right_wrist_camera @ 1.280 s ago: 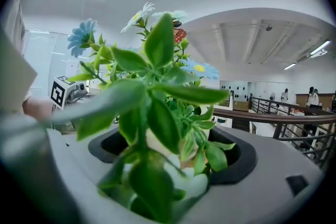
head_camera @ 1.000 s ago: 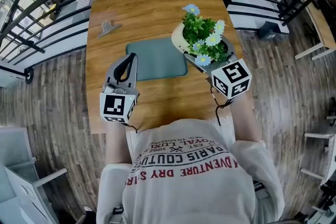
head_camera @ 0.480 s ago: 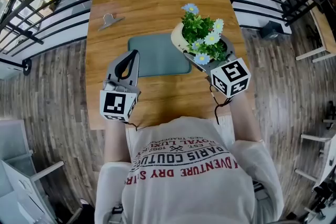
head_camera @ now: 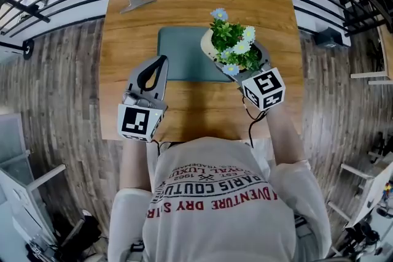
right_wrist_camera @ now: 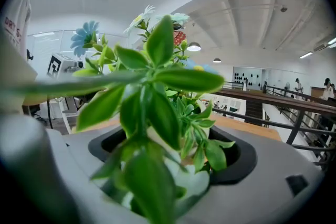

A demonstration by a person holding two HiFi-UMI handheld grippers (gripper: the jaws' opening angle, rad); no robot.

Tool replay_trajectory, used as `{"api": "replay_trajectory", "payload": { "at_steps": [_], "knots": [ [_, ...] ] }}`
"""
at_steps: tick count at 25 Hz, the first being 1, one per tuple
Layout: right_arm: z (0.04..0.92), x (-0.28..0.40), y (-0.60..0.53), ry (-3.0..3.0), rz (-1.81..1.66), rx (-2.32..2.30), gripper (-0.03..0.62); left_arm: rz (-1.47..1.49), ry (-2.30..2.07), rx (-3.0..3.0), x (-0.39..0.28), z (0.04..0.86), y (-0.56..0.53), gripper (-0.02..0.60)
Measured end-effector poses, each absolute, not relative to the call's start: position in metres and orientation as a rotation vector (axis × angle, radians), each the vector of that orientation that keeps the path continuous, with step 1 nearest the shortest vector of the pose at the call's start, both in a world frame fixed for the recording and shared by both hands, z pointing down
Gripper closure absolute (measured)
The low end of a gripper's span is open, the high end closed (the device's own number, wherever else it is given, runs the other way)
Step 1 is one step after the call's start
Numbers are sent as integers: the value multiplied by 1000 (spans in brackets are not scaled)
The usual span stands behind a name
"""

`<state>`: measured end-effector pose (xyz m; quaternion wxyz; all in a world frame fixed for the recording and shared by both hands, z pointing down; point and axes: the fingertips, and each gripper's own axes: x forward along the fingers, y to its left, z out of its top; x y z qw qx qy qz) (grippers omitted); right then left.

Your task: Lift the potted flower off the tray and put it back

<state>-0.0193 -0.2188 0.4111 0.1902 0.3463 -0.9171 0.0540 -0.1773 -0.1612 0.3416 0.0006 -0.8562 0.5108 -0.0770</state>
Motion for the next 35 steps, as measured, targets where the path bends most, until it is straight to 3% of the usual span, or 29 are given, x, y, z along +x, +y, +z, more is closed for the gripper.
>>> {"api": "replay_trajectory", "payload": {
  "at_steps": [20, 35],
  "knots": [
    [582, -97, -236, -2473, 133, 441, 126, -394, 1737, -2782, -206, 441, -169, 569],
    [604, -118, -238, -2526, 148, 282, 126, -384, 1786, -2801, -210, 463, -177, 569]
  ]
}}
